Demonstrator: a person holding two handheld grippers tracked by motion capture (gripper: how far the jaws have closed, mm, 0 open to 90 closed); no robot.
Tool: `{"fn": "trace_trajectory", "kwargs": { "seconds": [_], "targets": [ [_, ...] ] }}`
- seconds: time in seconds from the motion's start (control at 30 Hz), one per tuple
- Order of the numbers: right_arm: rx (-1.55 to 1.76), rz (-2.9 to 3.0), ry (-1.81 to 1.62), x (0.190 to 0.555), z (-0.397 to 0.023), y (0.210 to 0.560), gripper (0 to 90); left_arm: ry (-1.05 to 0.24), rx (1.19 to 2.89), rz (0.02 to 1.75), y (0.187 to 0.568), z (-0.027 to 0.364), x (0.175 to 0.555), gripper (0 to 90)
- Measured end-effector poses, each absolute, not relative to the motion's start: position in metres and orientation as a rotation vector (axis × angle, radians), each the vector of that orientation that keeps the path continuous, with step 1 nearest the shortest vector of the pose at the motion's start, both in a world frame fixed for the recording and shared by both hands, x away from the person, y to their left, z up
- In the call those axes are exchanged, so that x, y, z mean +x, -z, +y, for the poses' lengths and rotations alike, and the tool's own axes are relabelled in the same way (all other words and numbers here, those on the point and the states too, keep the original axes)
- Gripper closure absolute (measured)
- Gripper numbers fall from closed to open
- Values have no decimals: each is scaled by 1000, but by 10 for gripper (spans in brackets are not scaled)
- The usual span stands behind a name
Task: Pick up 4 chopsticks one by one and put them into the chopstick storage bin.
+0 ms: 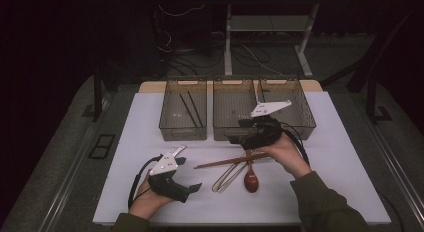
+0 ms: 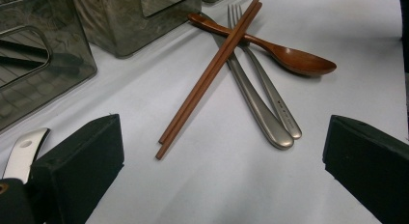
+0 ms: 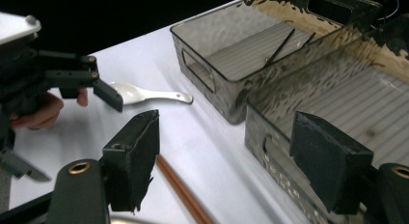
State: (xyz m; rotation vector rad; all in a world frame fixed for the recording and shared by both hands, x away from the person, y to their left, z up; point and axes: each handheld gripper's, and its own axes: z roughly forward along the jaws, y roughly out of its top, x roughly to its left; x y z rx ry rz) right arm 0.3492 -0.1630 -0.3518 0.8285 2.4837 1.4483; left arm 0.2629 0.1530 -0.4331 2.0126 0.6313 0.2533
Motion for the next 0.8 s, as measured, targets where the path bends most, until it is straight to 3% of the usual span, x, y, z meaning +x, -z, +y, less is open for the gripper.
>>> {"fn": "trace_trajectory", "kwargs": {
  "seconds": [0.1, 0.3, 0.8],
  "targets": [
    [835, 2482, -1423, 344, -172, 357, 268, -253, 2016, 630, 433, 153, 263, 1],
    [876, 2506, -1375, 337, -192, 371, 376, -248, 2018, 636, 433, 153, 263, 1],
    [1082, 2489, -1143, 352, -245, 401, 864, -249, 2018, 623, 433, 153, 263, 1]
  ]
}}
